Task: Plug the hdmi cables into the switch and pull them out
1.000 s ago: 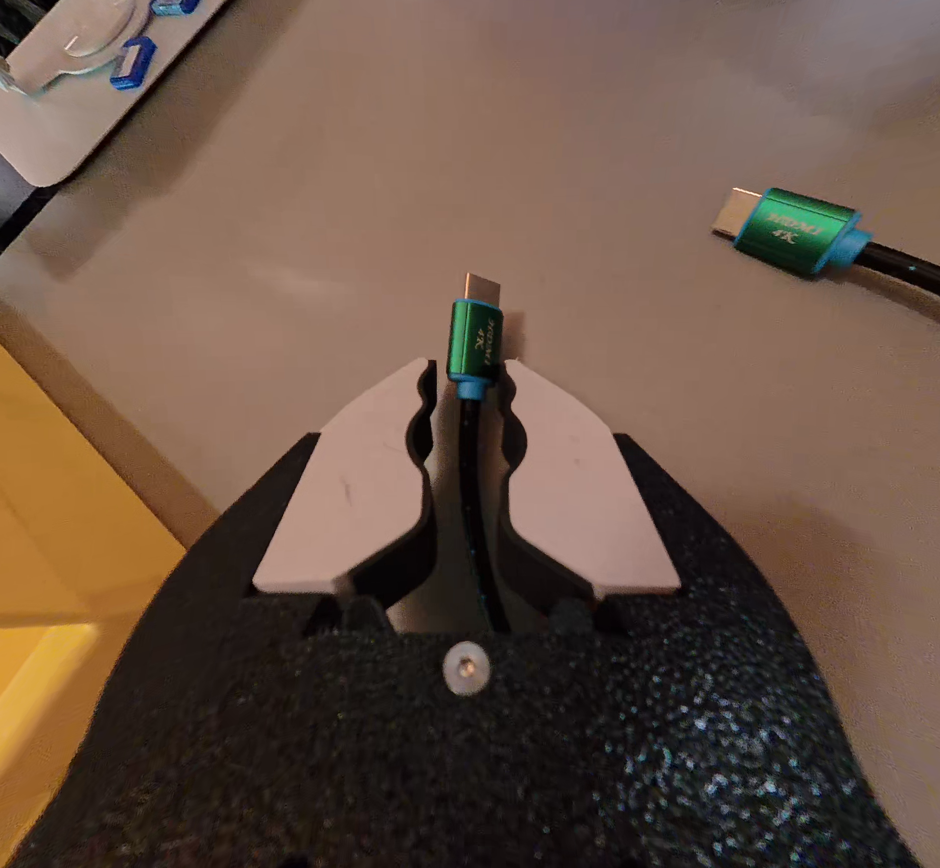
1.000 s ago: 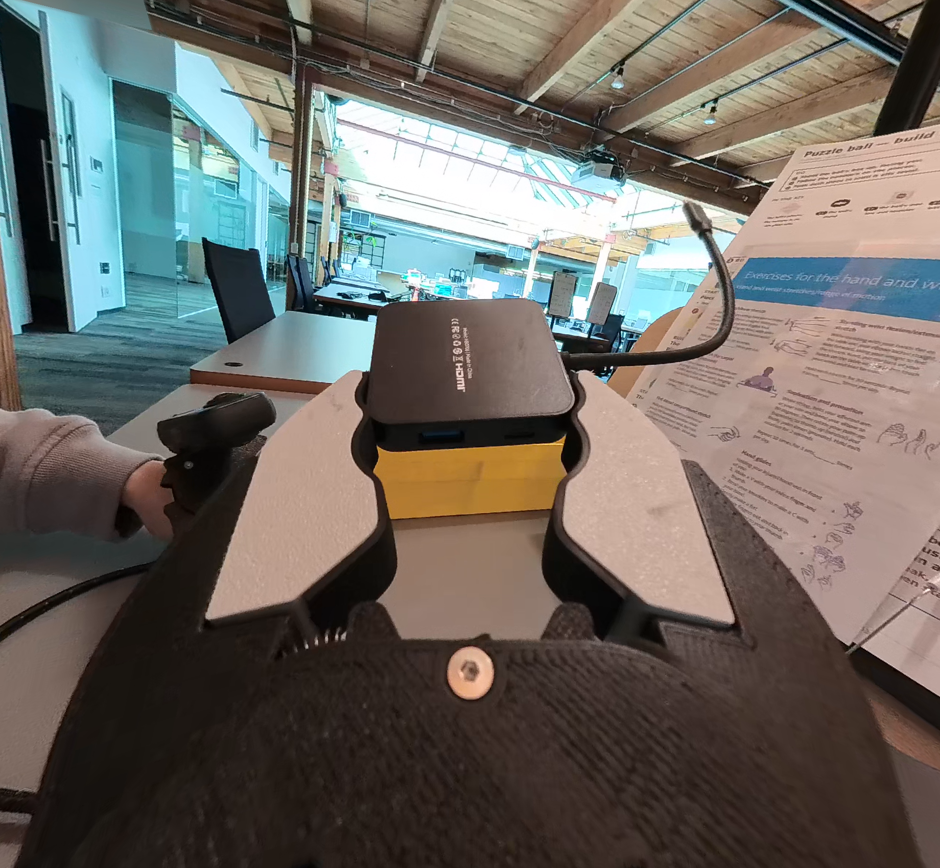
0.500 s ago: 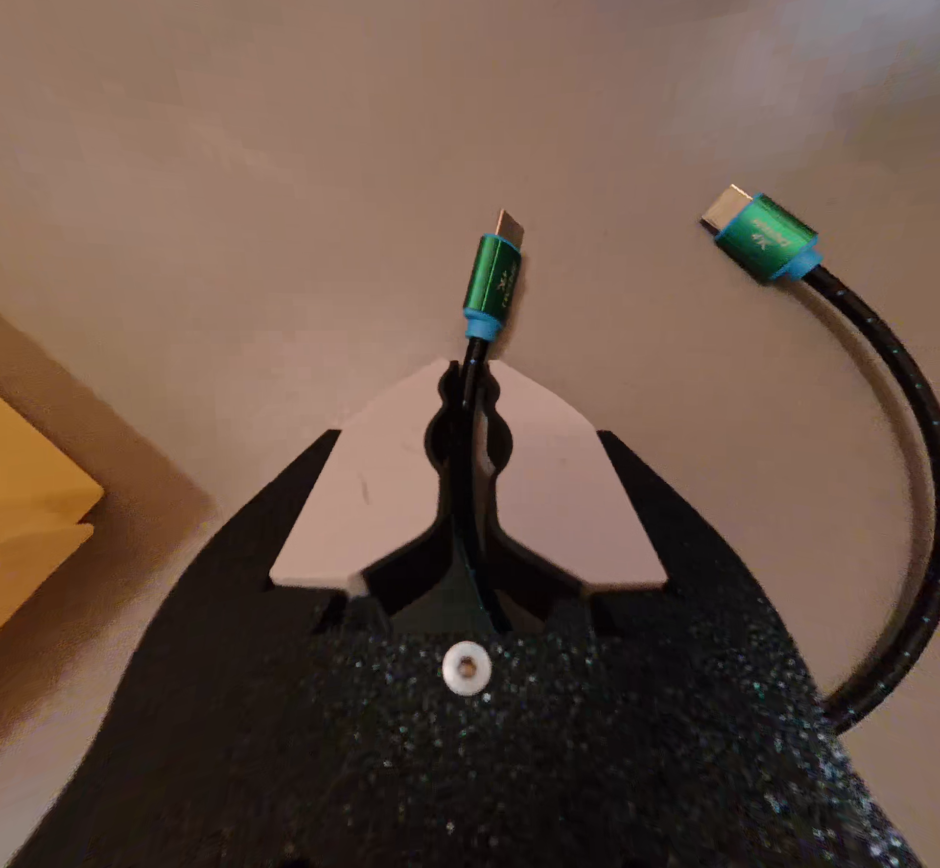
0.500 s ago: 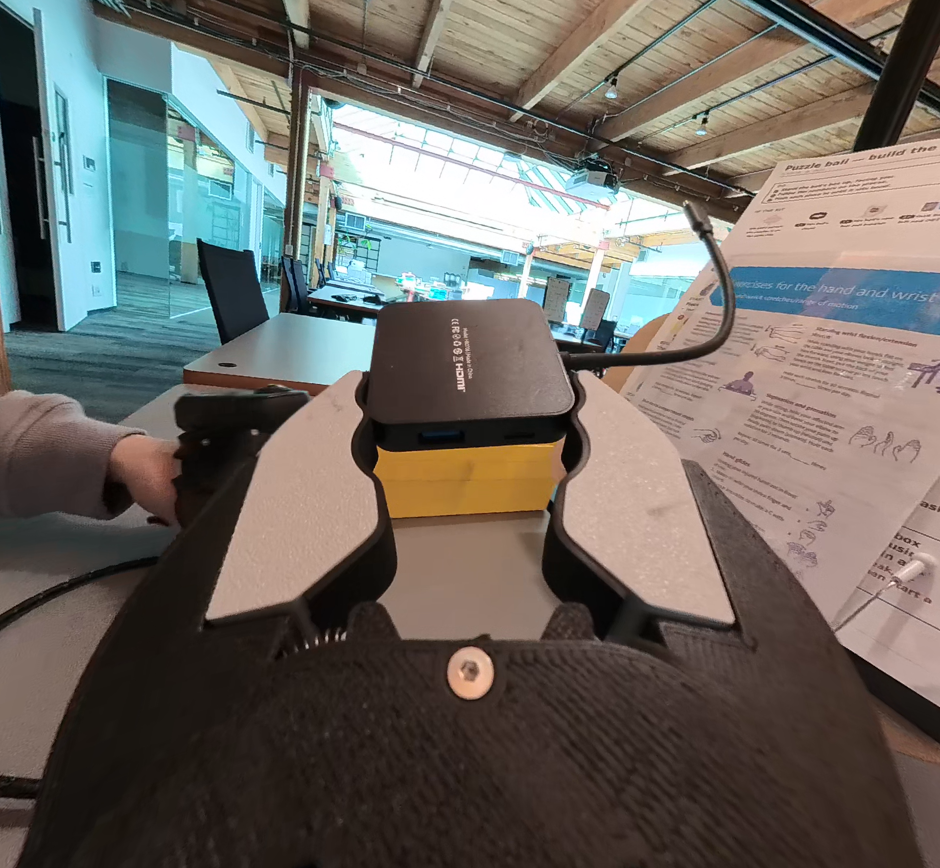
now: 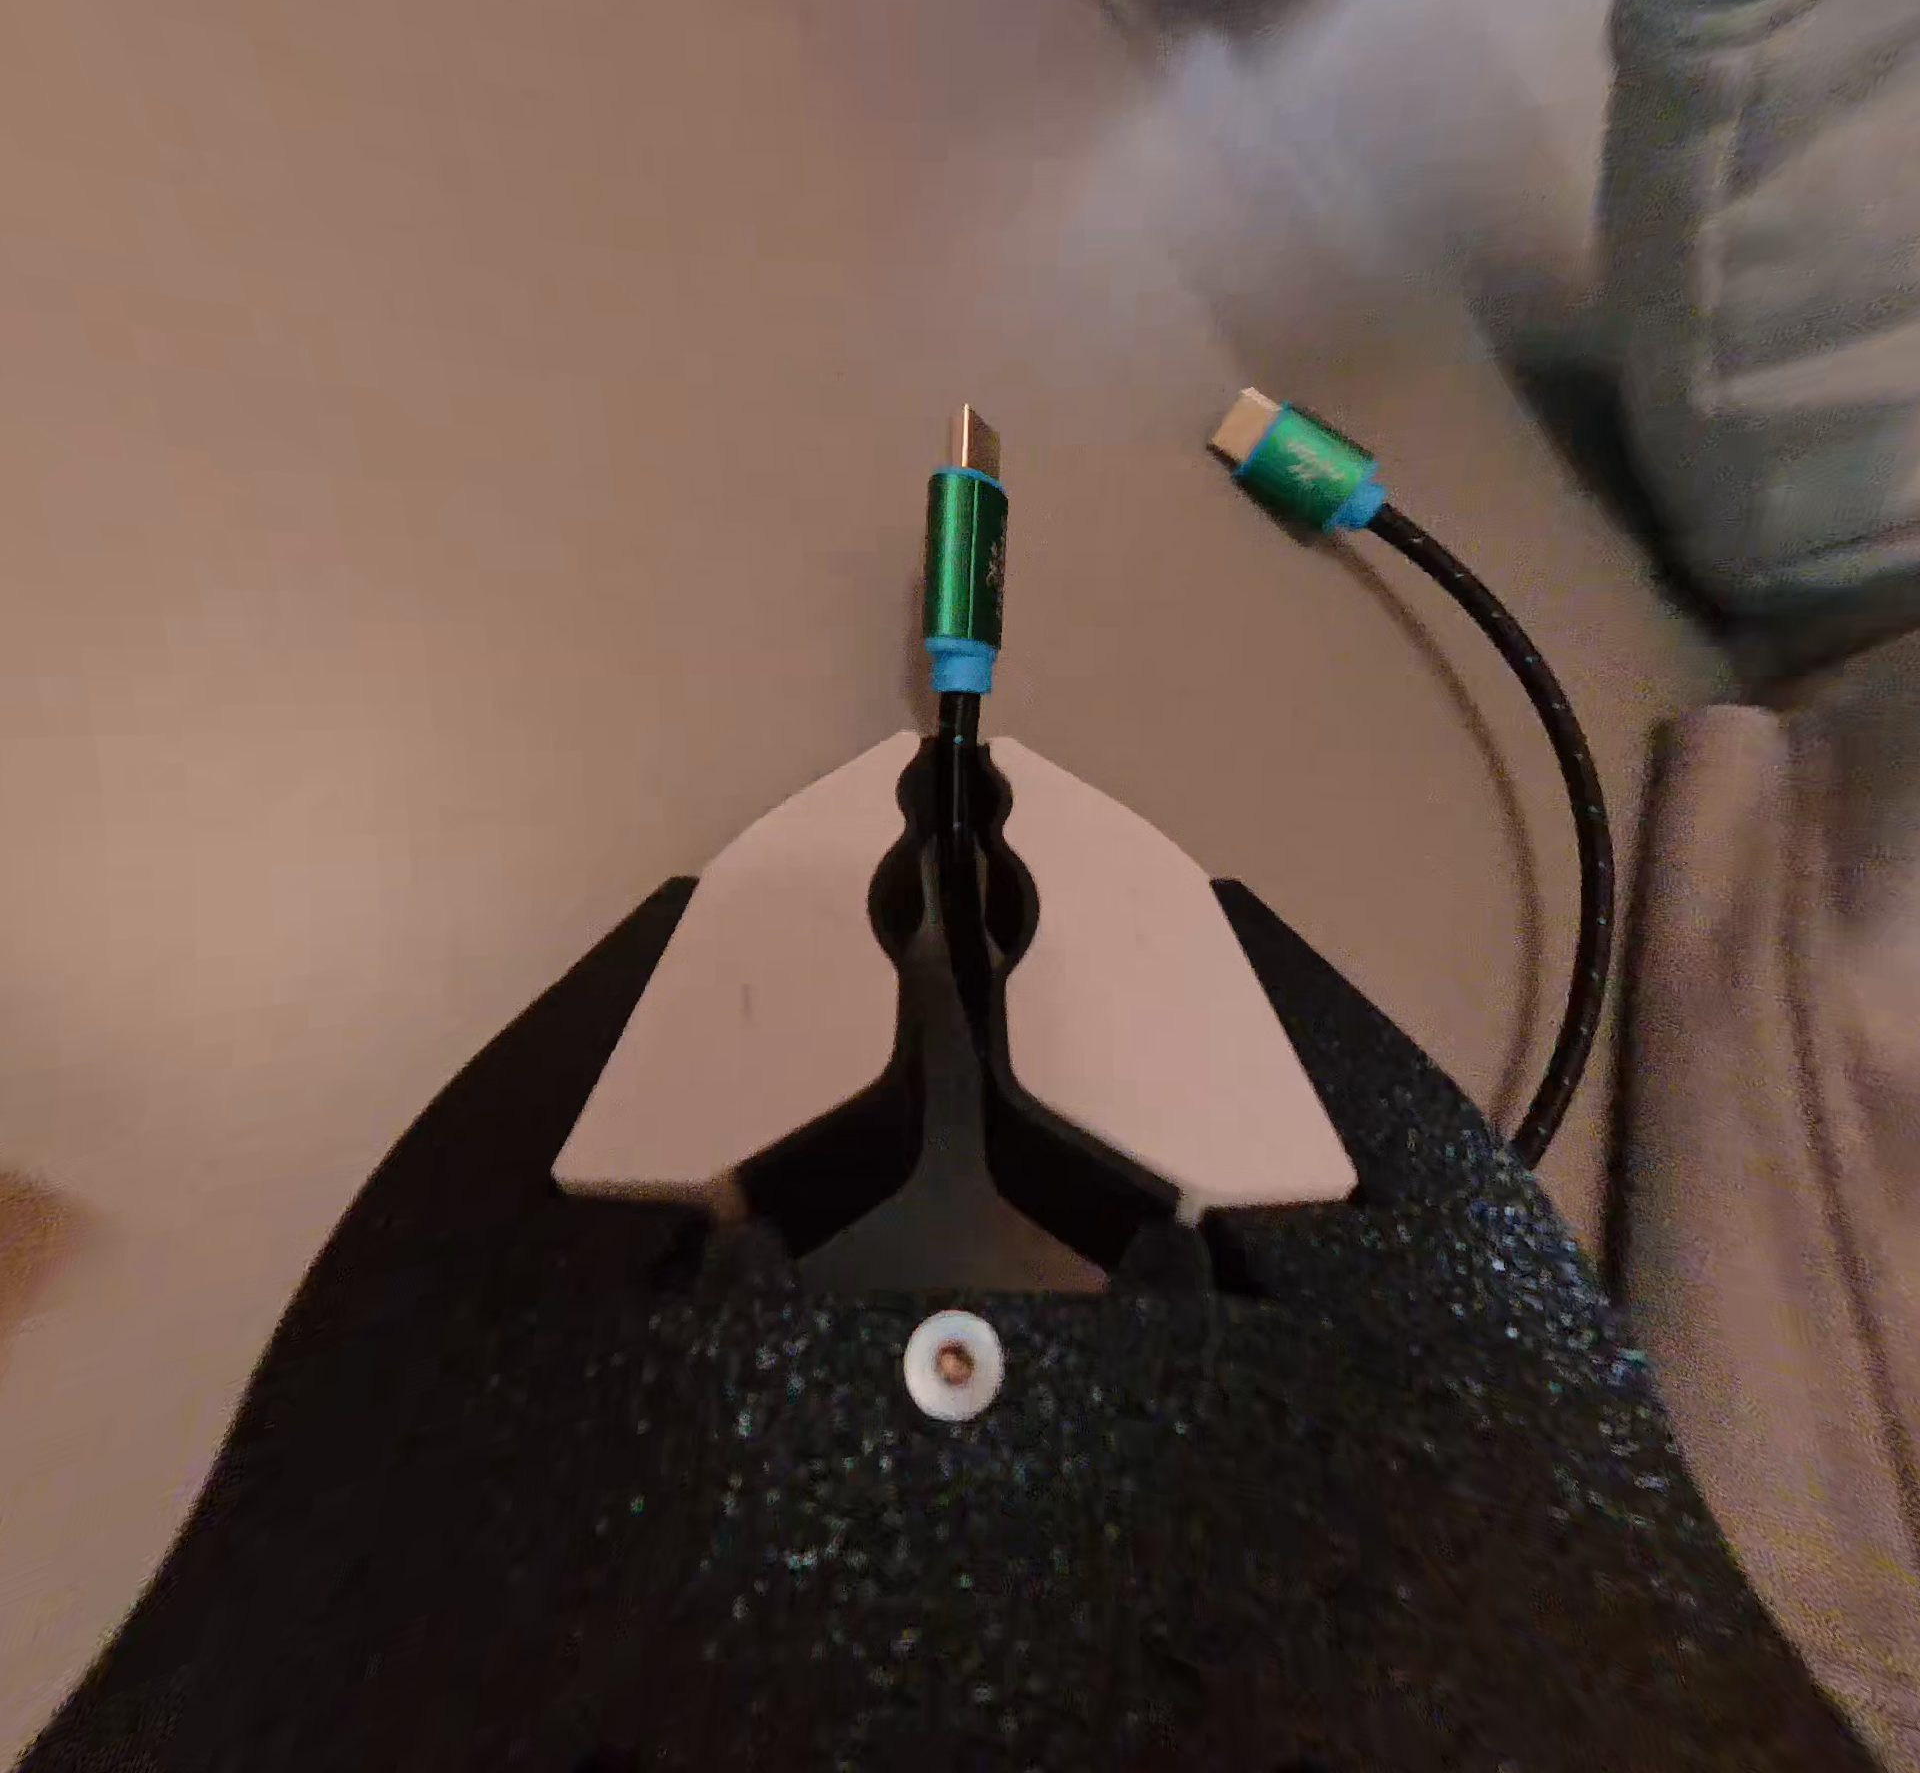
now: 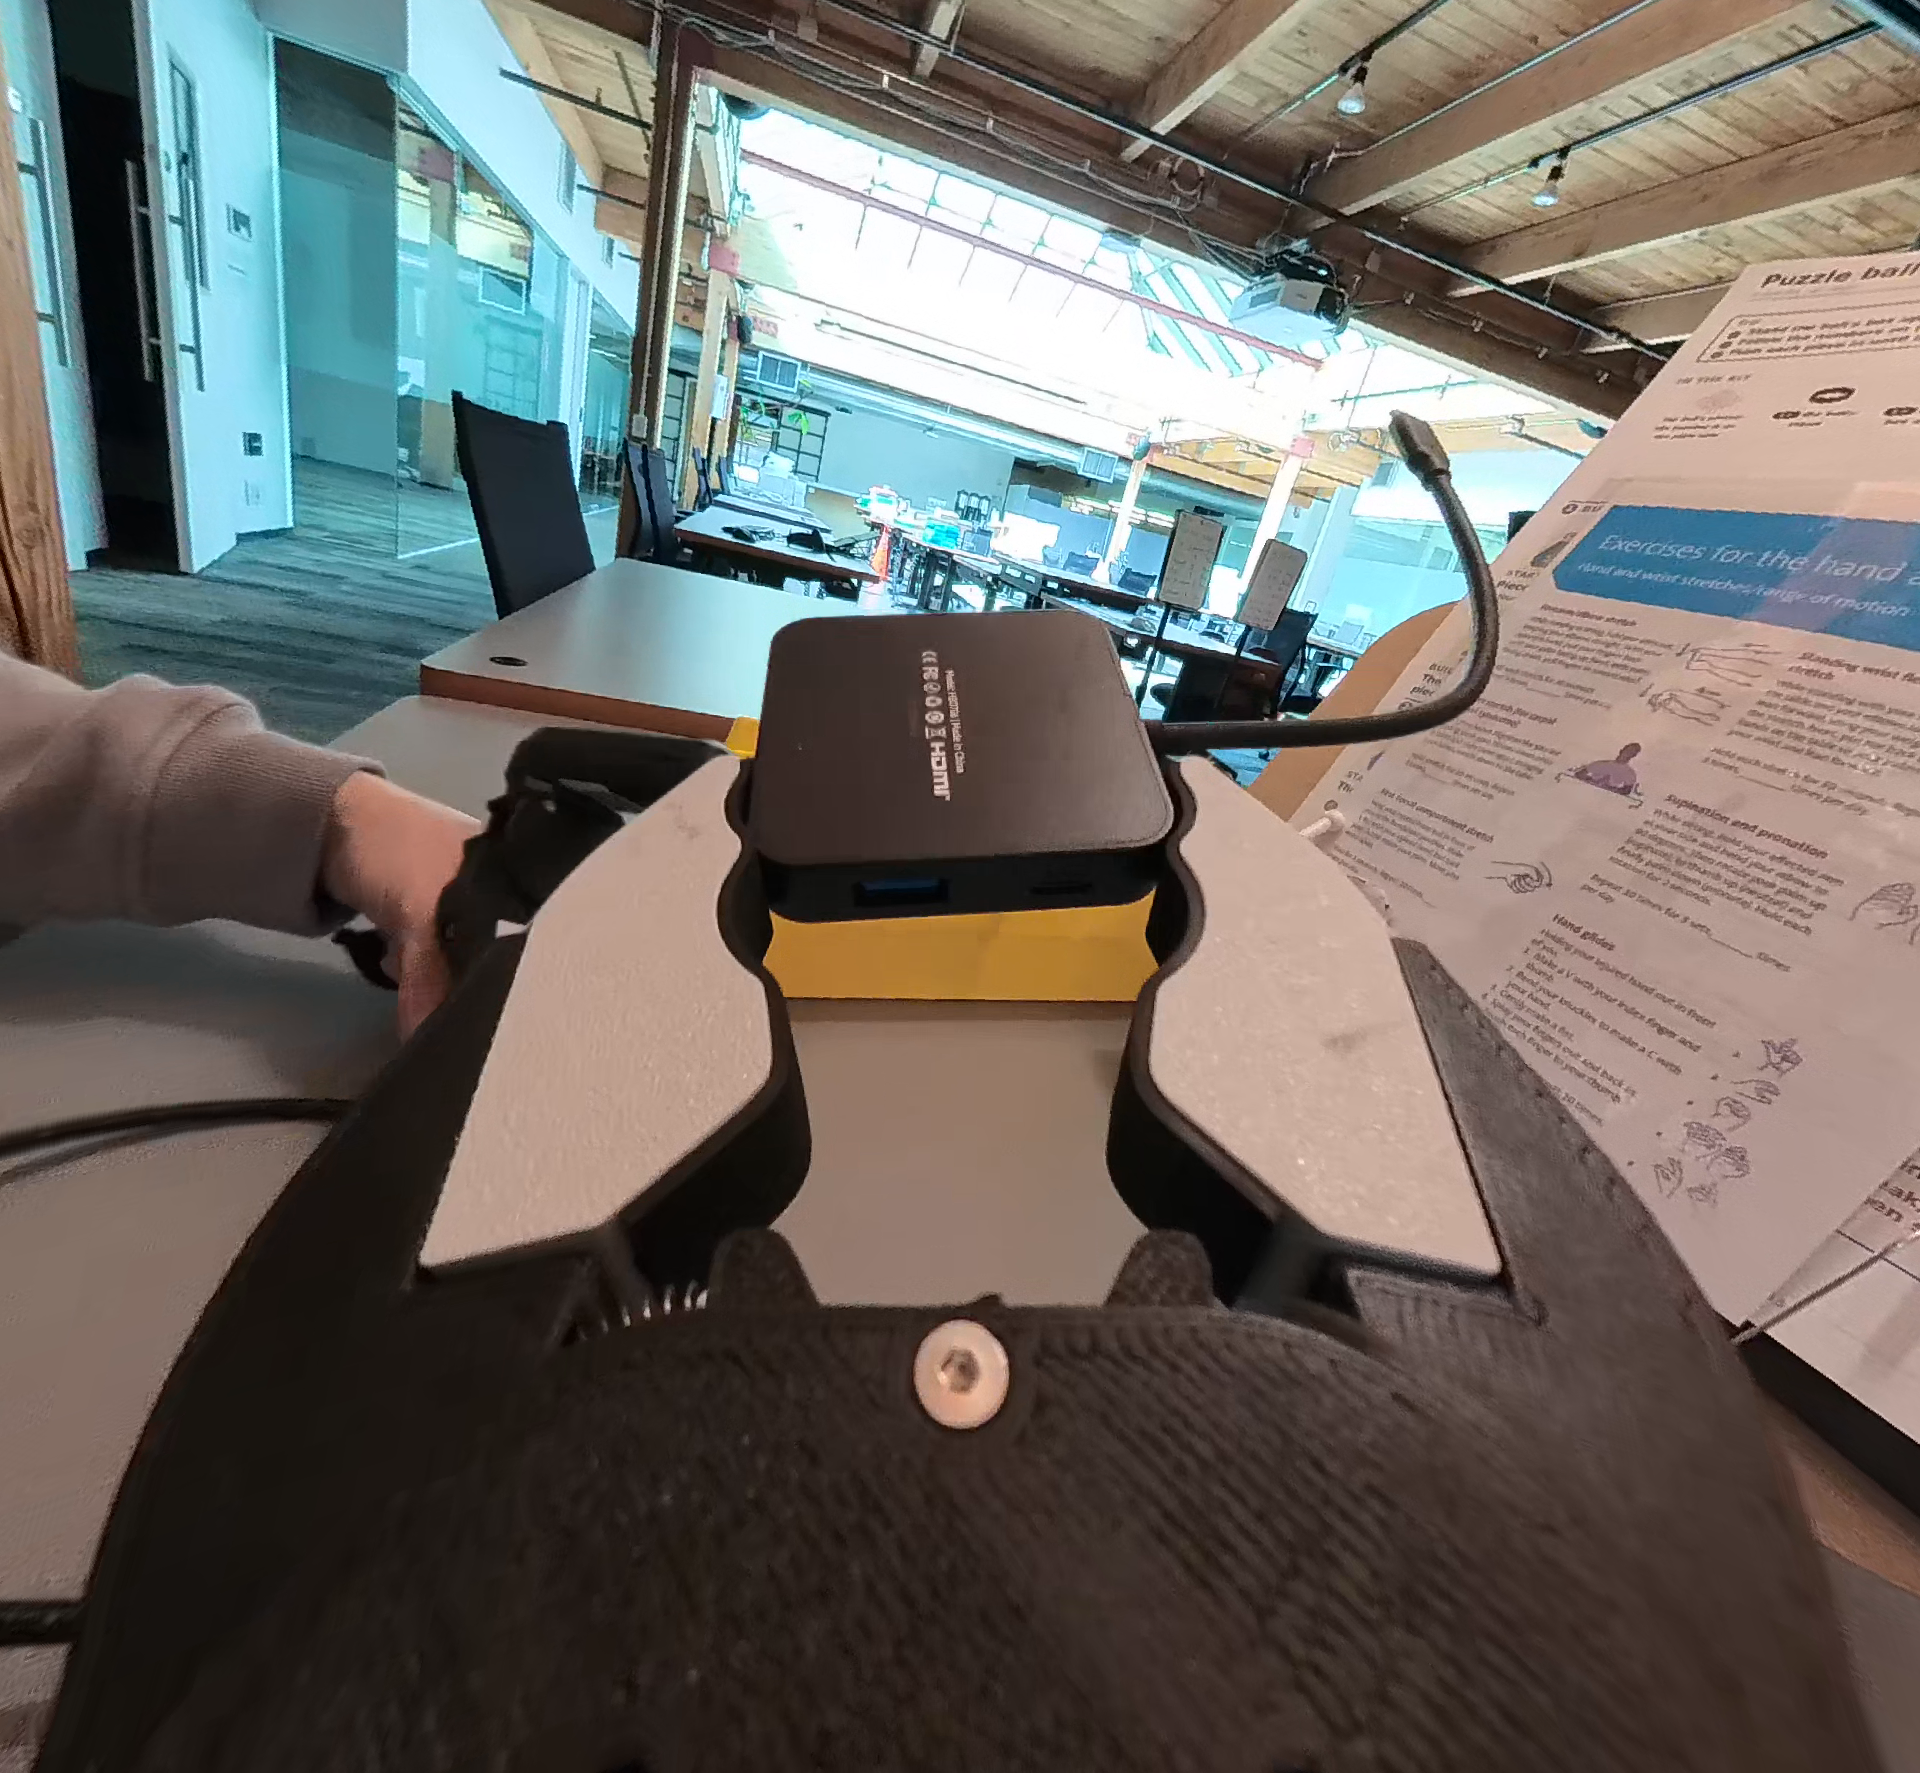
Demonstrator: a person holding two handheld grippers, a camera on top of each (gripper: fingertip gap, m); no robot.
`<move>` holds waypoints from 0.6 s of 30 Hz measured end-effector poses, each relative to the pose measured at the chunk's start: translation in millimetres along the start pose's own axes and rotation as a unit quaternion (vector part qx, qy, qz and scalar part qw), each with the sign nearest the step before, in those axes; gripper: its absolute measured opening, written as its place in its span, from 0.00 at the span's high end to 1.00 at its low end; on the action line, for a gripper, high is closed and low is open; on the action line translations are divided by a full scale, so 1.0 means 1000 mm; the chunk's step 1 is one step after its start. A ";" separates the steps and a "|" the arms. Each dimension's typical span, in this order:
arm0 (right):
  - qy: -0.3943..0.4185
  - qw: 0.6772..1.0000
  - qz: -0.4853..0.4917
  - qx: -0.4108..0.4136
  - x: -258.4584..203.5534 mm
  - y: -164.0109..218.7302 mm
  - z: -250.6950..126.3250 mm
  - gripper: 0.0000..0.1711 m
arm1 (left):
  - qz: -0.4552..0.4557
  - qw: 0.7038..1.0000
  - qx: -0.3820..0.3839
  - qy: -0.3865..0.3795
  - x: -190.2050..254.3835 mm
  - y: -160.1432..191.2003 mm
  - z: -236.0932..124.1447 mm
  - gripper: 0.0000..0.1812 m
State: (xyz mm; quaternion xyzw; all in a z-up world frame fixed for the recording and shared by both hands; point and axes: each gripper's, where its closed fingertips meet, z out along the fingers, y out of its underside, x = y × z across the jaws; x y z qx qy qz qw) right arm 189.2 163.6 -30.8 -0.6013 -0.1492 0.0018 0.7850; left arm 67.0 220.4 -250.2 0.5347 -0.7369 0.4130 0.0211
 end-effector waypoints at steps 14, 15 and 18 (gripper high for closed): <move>0.015 1.000 -0.003 -0.001 0.005 0.003 -0.001 0.58 | 0.358 0.837 -0.005 -0.414 -0.019 -0.032 0.003 0.76; 0.015 1.000 -0.003 -0.002 0.005 0.004 -0.001 0.58 | 0.362 0.827 -0.011 -0.430 -0.021 -0.033 0.003 0.79; 0.016 1.000 -0.005 -0.005 0.005 0.005 -0.001 0.58 | 0.372 0.806 -0.039 -0.459 -0.027 -0.031 0.004 0.86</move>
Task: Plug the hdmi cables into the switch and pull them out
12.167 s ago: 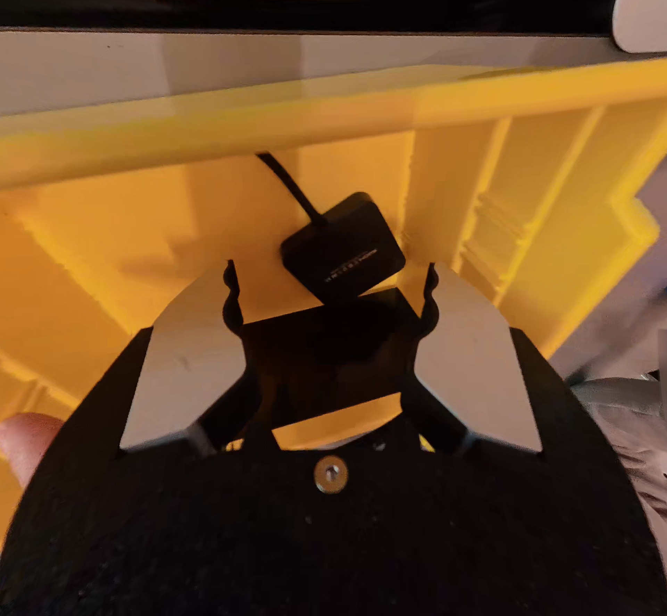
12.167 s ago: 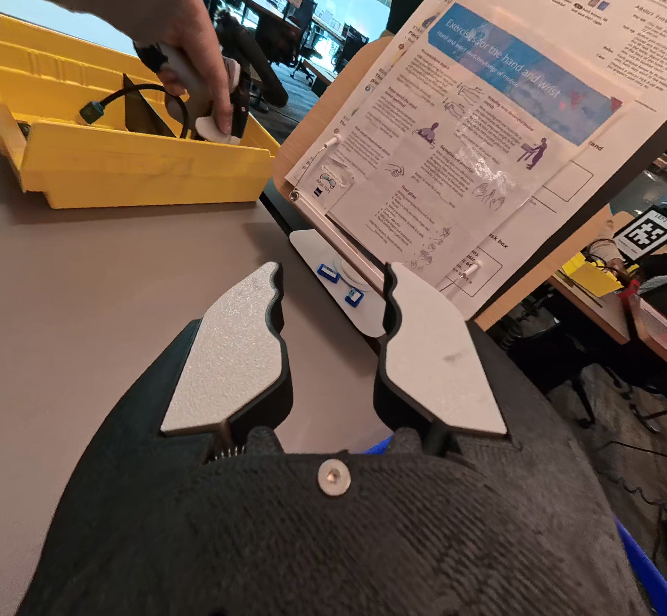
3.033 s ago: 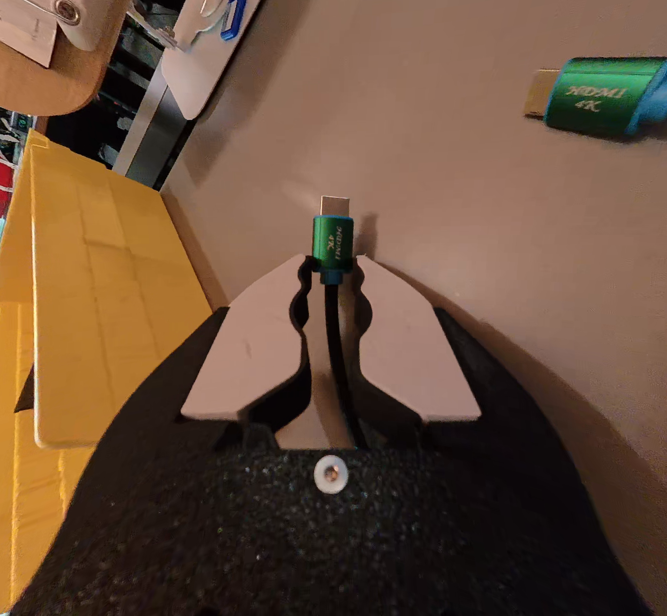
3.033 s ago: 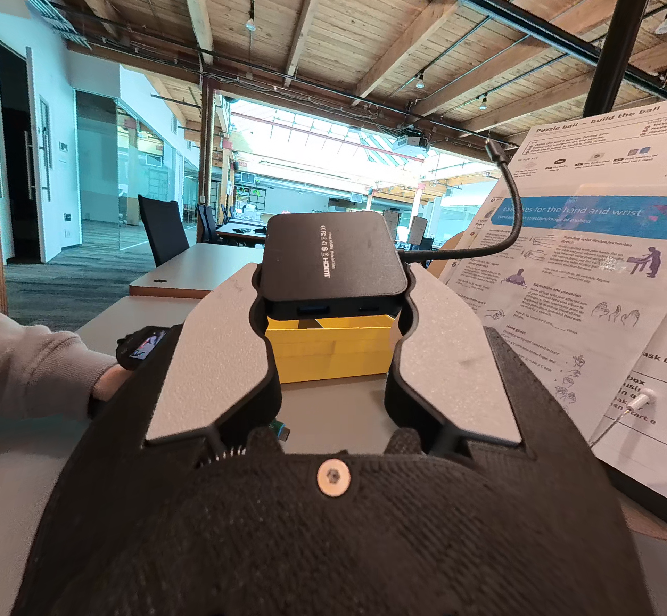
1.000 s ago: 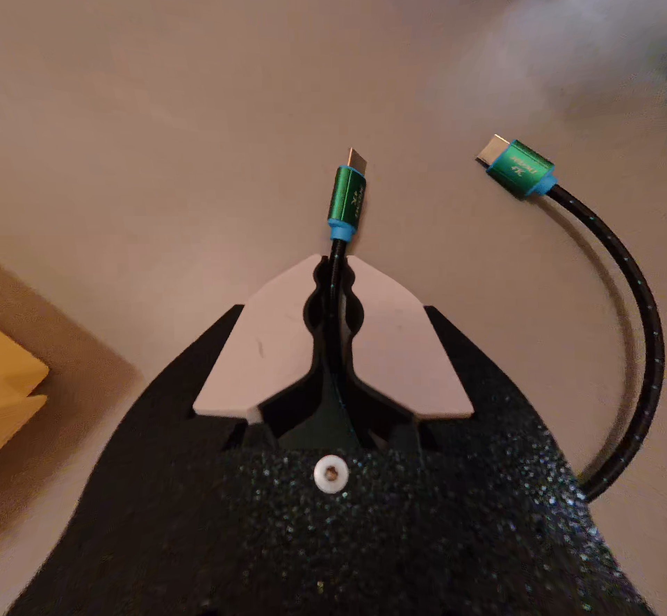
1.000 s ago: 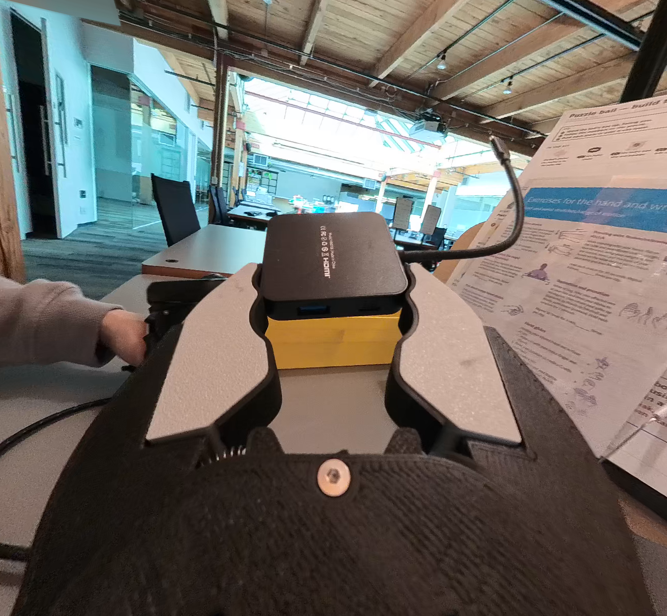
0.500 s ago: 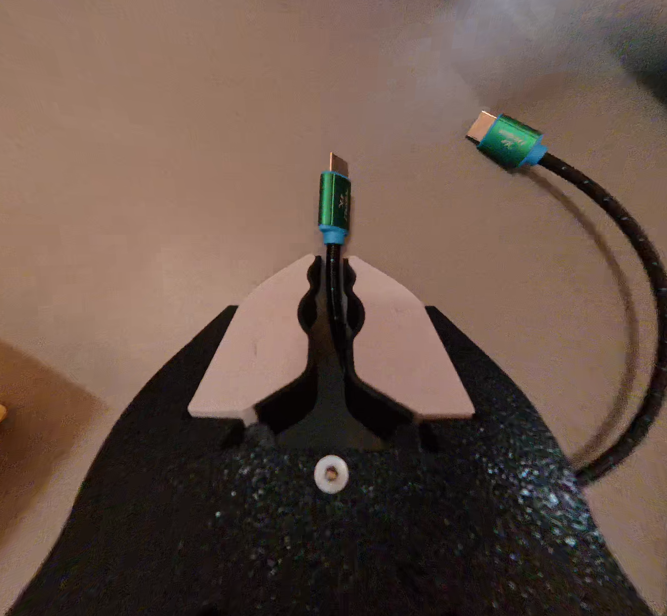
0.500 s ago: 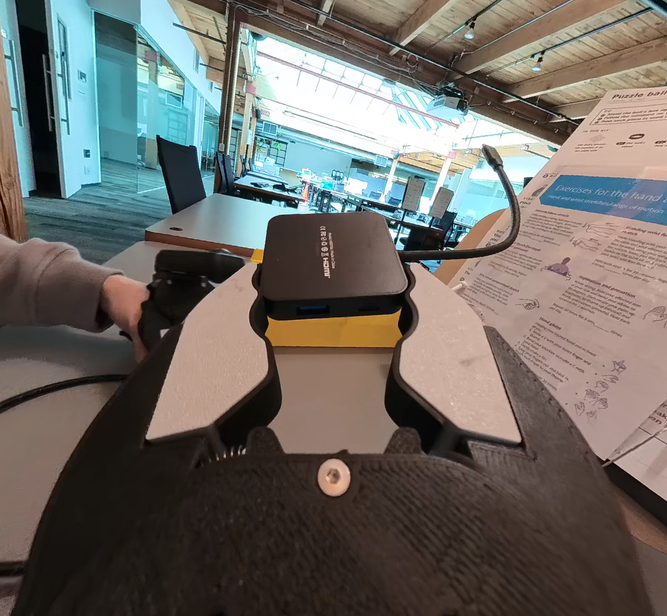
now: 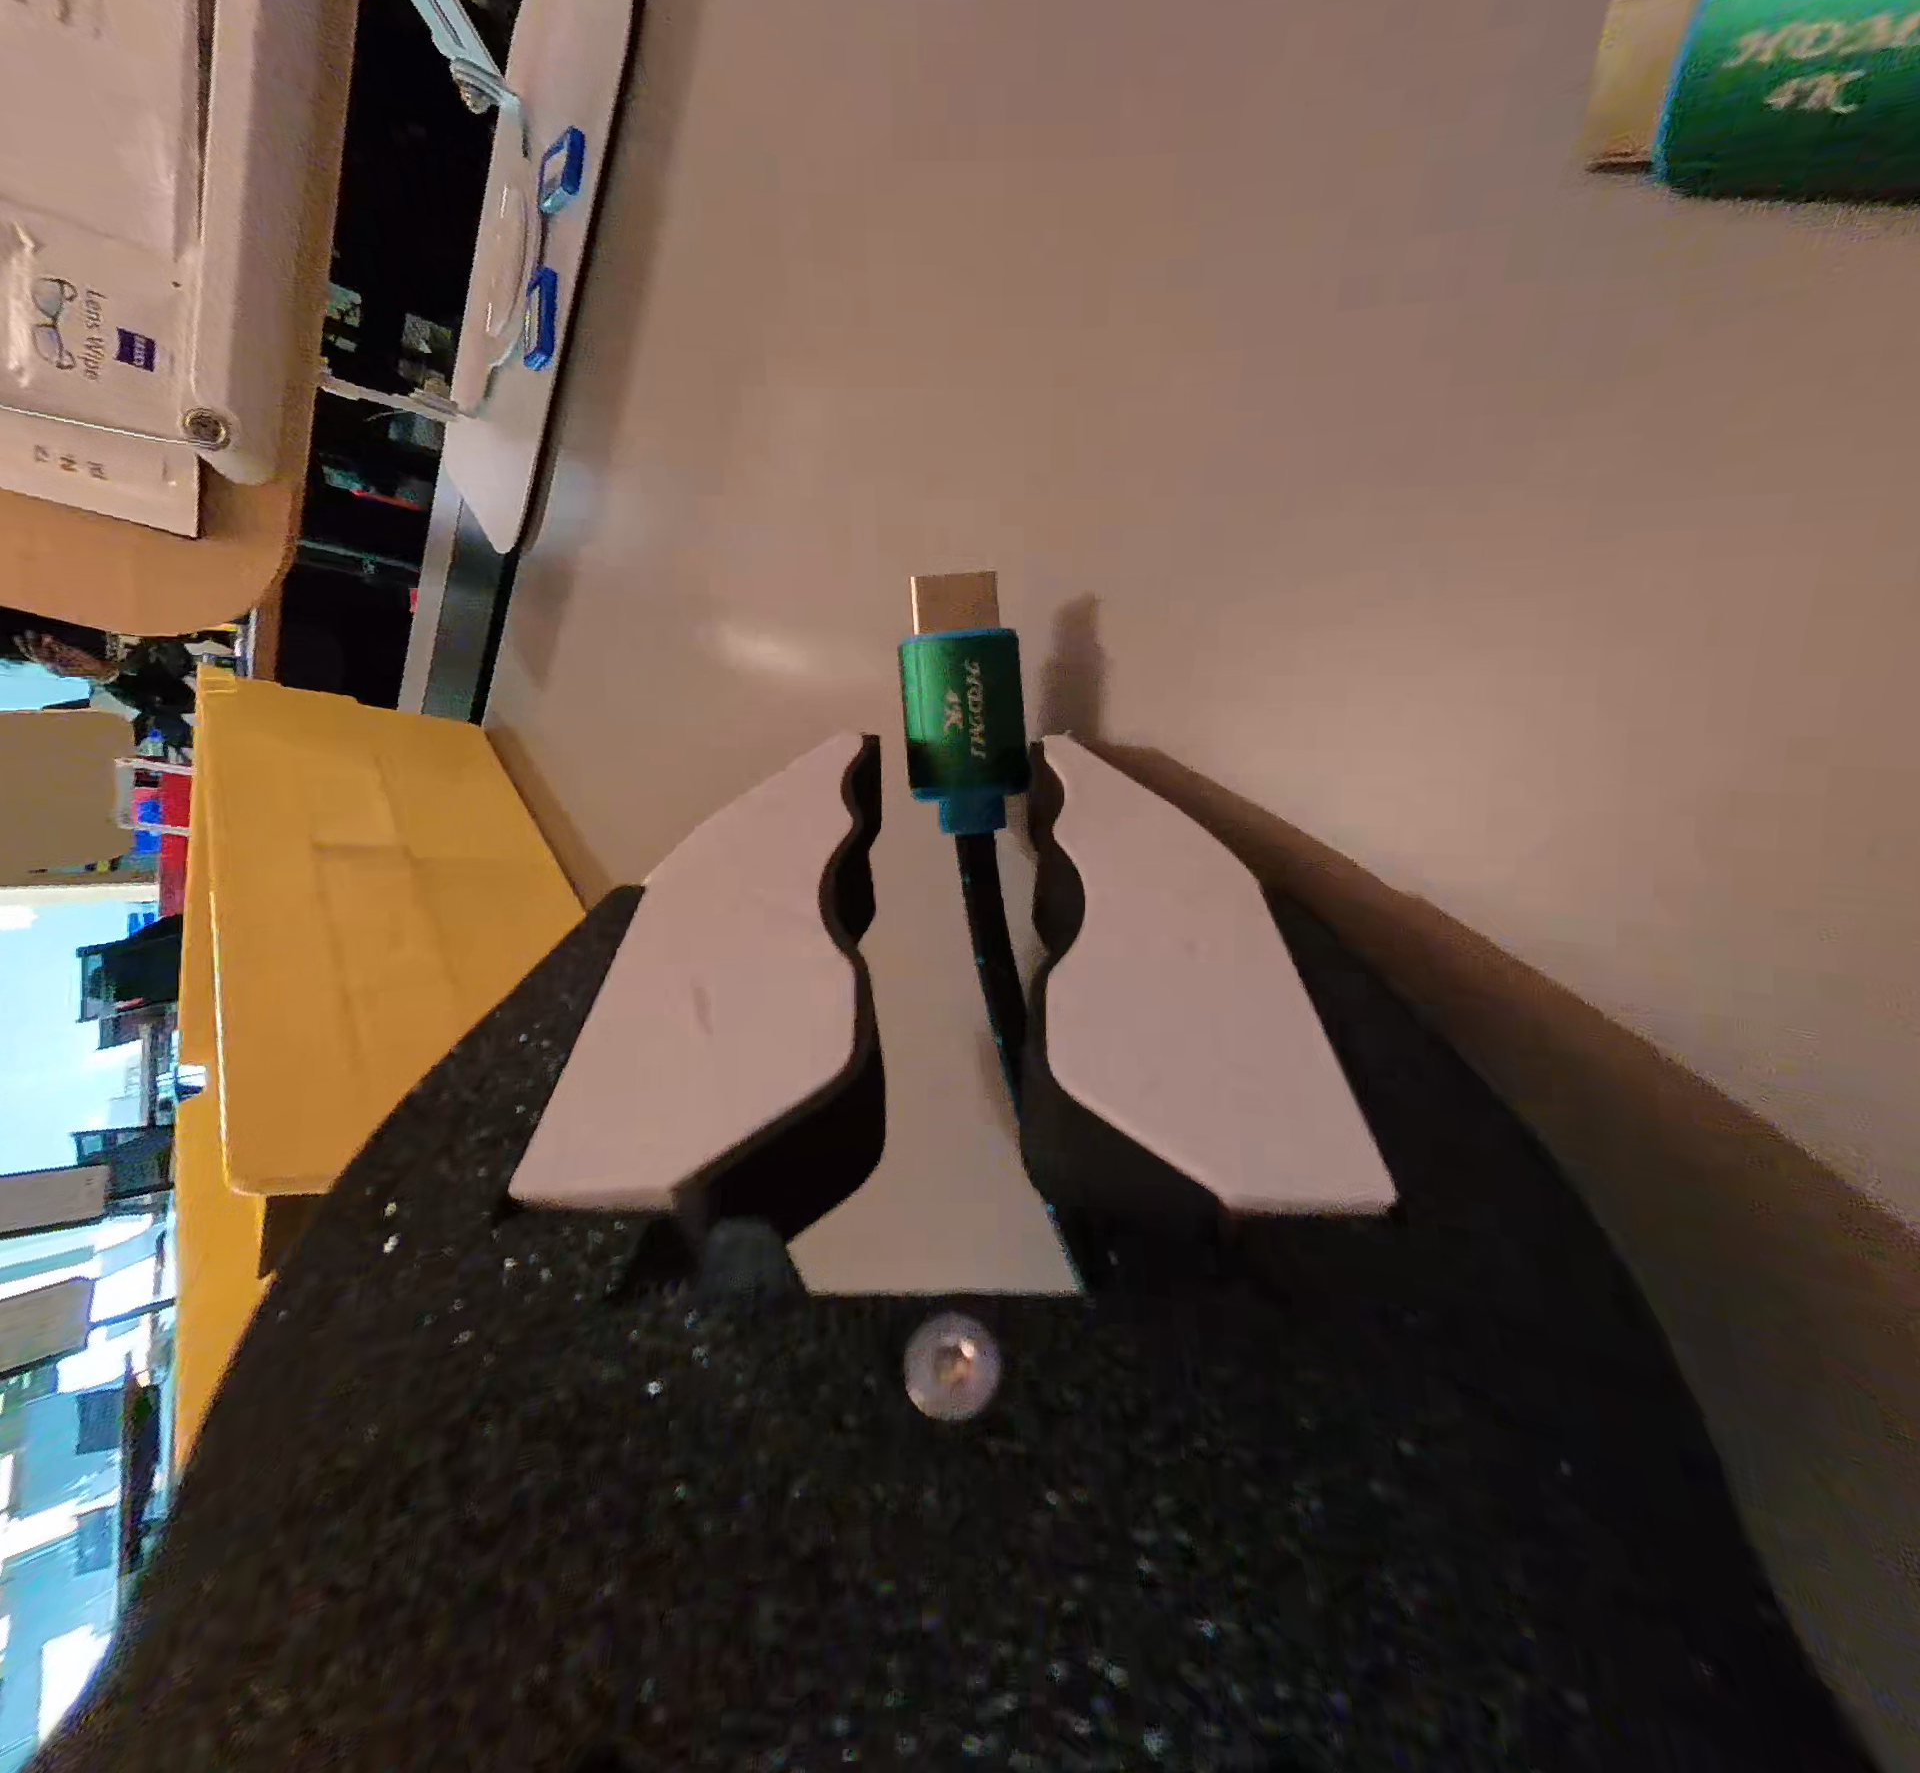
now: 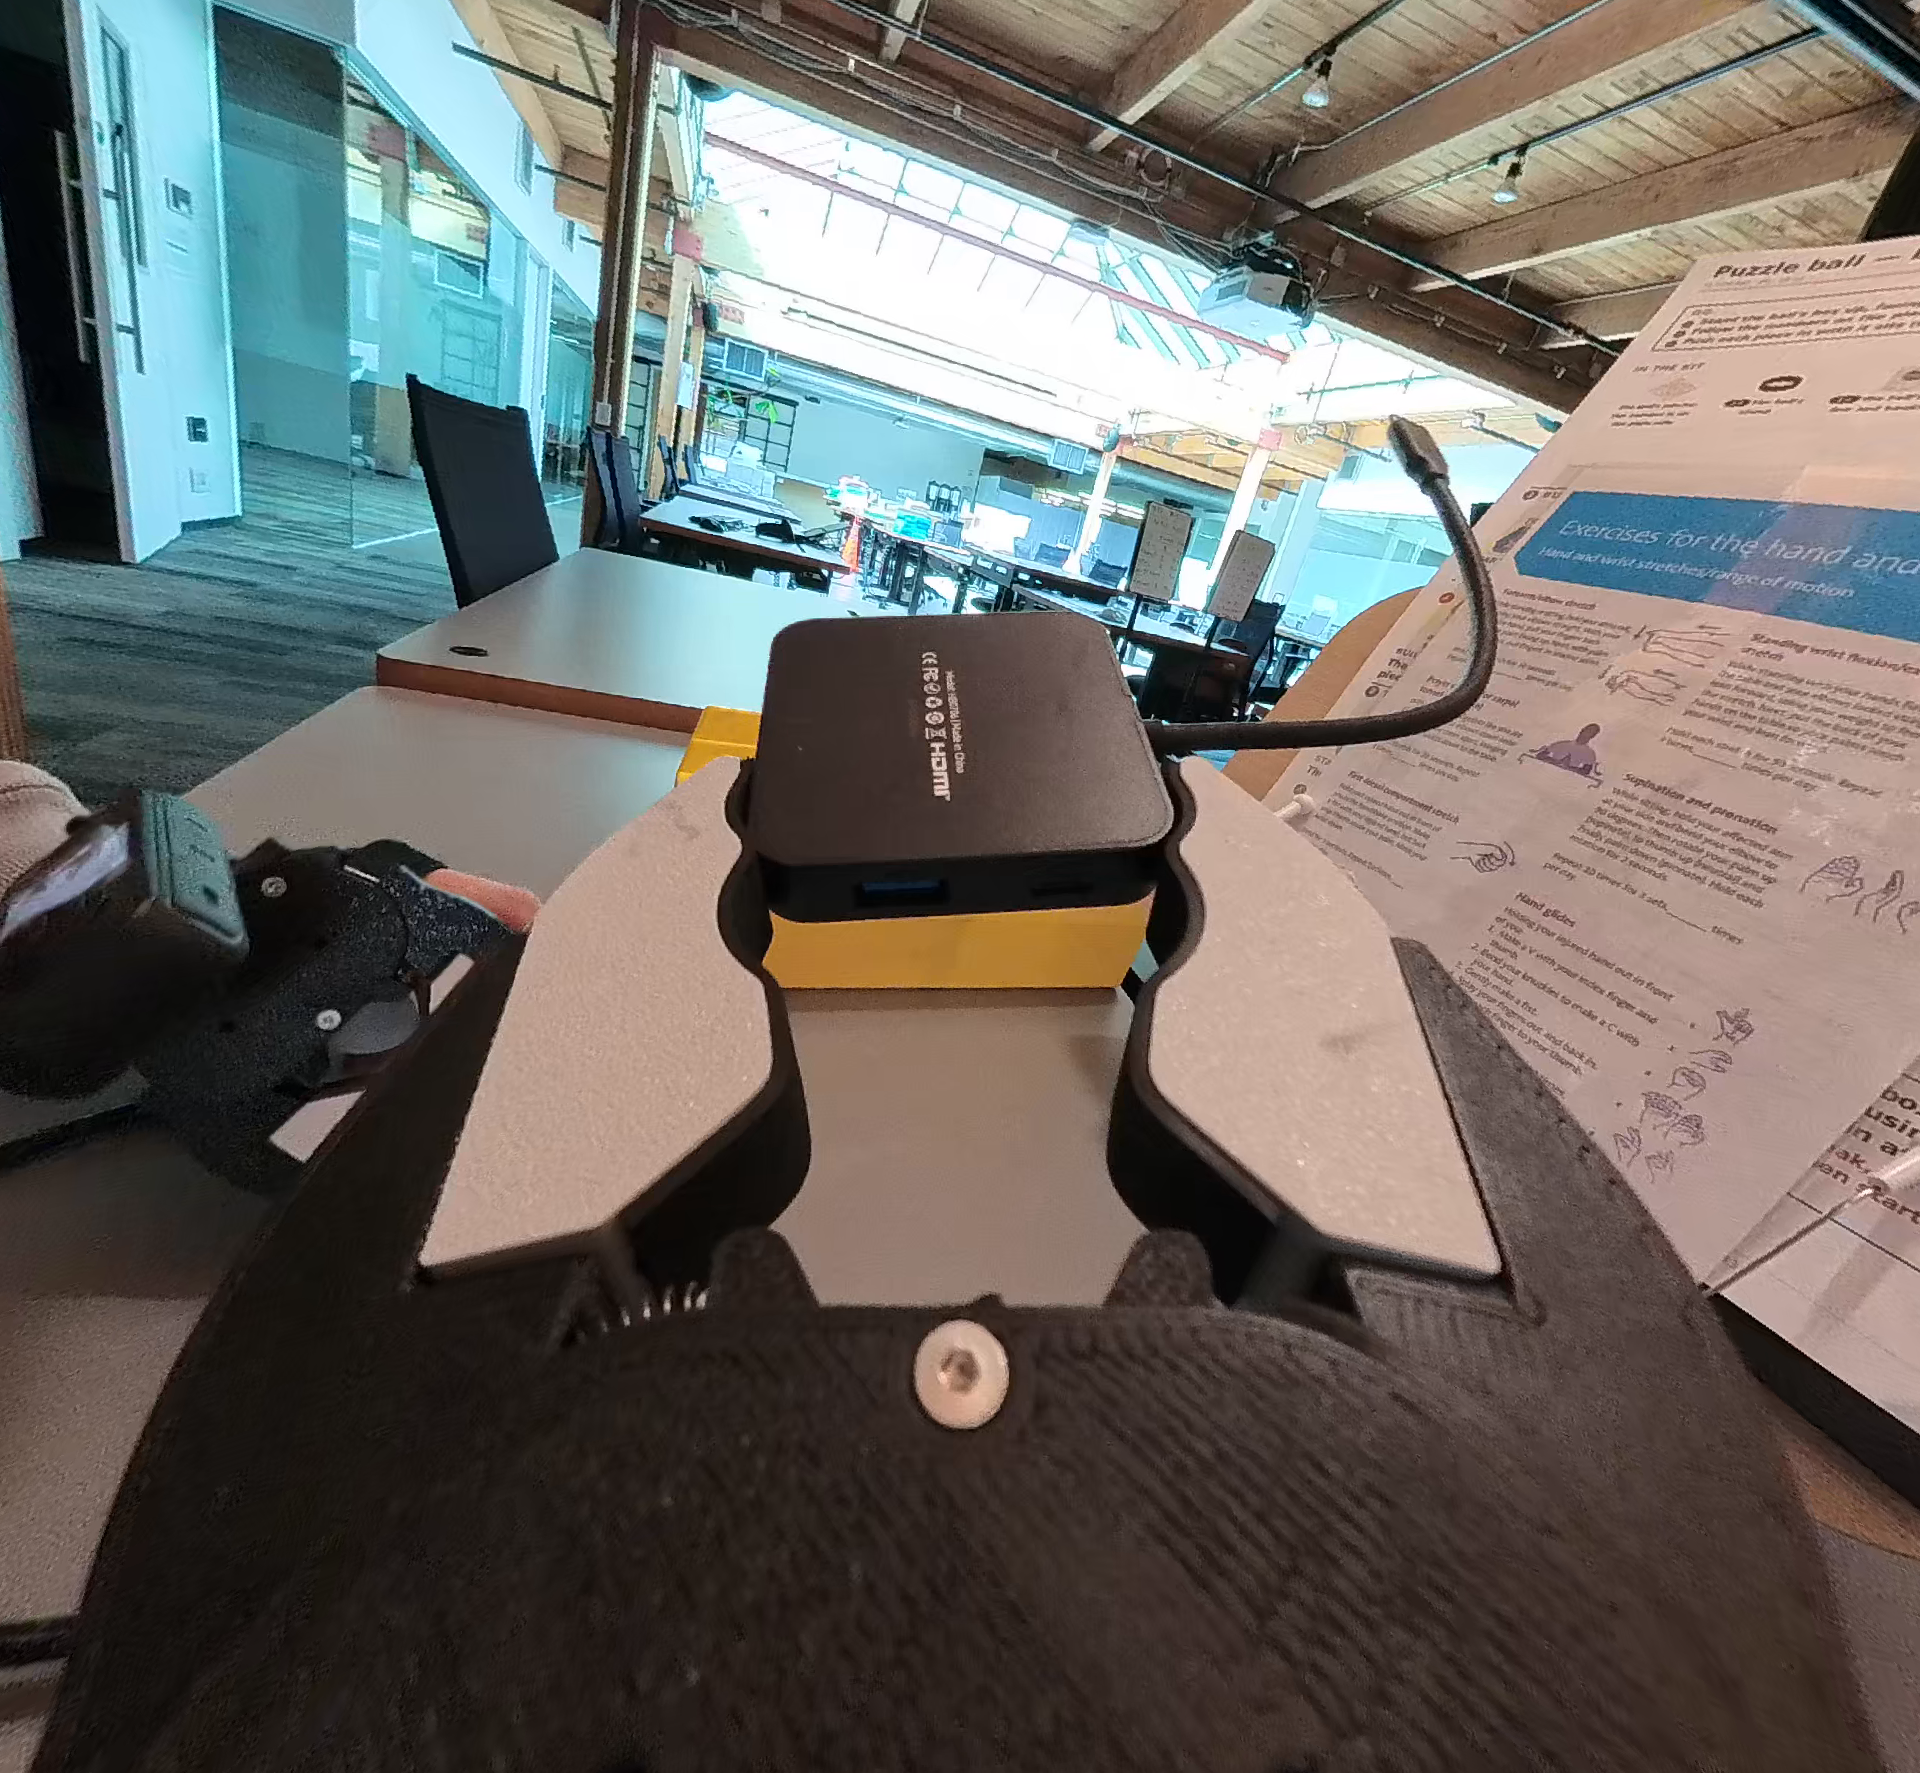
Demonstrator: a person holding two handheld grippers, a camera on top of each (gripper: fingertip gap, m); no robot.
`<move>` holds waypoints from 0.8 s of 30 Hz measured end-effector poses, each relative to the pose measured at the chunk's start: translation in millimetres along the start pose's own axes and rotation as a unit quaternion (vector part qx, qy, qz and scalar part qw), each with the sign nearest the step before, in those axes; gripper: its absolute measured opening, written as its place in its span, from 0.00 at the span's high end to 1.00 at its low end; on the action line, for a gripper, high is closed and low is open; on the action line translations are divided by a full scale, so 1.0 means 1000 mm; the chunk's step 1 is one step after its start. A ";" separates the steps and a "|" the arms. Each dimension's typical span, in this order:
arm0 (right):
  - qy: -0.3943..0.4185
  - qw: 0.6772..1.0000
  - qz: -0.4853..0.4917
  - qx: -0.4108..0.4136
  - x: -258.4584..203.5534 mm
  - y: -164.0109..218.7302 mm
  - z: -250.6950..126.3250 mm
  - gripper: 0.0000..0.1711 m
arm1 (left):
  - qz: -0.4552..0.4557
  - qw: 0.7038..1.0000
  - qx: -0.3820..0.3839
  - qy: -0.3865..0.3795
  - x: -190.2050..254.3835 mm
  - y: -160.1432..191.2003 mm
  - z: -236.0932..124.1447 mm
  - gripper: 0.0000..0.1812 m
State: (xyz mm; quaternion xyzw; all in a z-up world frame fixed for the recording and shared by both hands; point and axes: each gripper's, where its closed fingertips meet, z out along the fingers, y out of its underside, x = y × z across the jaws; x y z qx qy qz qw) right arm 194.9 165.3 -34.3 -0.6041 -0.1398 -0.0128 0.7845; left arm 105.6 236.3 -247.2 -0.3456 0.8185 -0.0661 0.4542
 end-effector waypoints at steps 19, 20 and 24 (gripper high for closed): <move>-0.045 0.999 -0.010 -0.015 -0.018 0.004 0.008 0.58 | -0.344 0.885 0.060 0.308 0.009 -0.005 -0.022 0.89; -0.055 0.998 -0.007 -0.018 -0.021 0.006 0.009 0.58 | -0.355 0.867 0.078 0.341 0.010 -0.010 -0.033 0.89; -0.104 0.994 0.010 -0.019 -0.037 0.008 0.011 0.58 | -0.355 0.822 0.120 0.429 0.005 -0.020 -0.077 0.89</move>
